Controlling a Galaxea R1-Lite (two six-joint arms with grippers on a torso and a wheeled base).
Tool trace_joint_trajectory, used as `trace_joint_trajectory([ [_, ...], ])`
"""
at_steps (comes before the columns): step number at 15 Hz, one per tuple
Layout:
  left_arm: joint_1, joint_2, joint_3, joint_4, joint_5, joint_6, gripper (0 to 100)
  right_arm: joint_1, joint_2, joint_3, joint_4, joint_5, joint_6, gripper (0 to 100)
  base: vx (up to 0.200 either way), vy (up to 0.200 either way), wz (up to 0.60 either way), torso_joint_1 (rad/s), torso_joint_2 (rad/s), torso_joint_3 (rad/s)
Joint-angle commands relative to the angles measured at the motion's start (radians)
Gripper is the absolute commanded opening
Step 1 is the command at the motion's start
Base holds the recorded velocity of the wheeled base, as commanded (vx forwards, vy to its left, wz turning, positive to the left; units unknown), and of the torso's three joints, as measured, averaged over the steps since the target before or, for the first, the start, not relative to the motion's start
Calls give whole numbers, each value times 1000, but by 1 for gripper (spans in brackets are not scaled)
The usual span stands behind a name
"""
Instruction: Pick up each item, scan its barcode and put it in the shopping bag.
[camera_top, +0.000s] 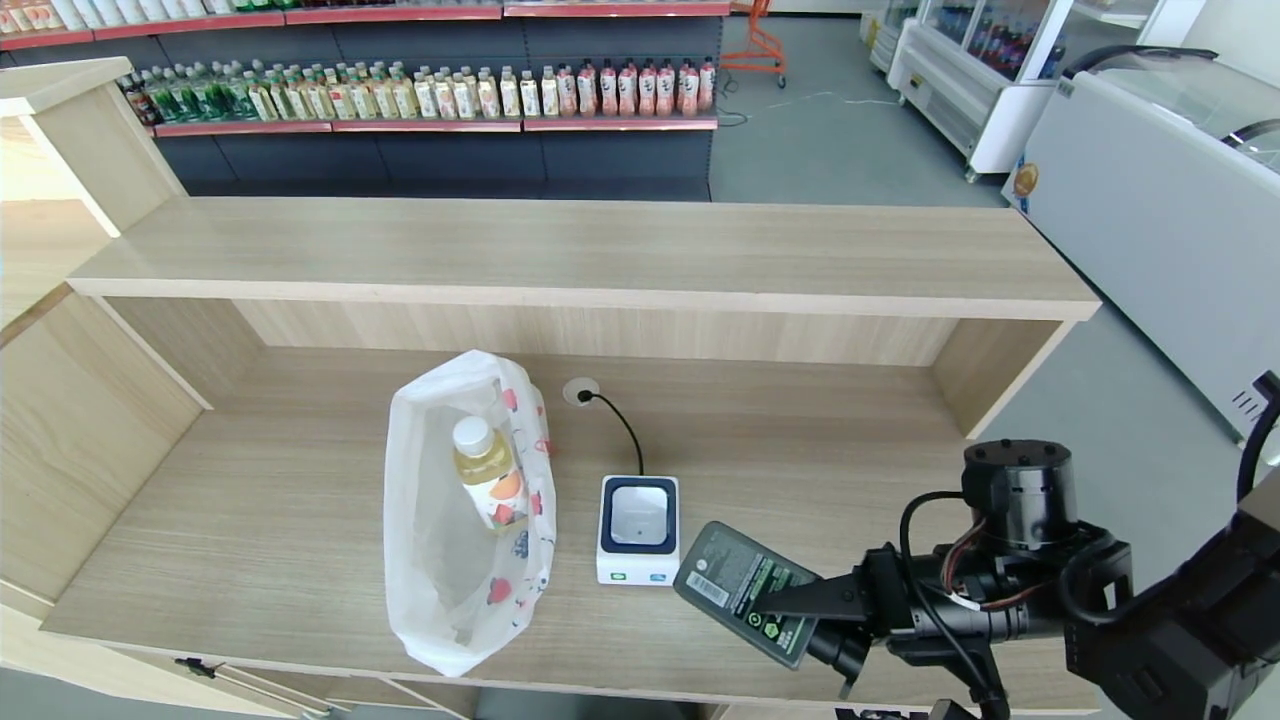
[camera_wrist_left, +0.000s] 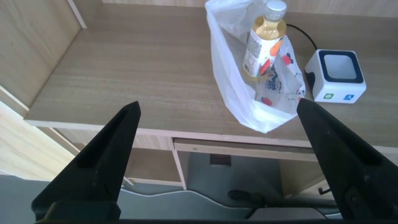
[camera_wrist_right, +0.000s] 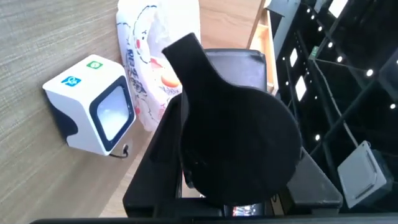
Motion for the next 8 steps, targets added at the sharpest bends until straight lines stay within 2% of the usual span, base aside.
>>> trace_joint_trajectory([
  [1, 0, 0, 0, 0, 1, 0, 100, 3, 19, -24, -1, 9, 0, 0, 0, 0, 0, 0, 0, 0],
  [8, 0, 0, 0, 0, 0, 0, 100, 32, 76, -61, -110, 9, 3, 0, 0, 0, 0, 0, 0, 0],
])
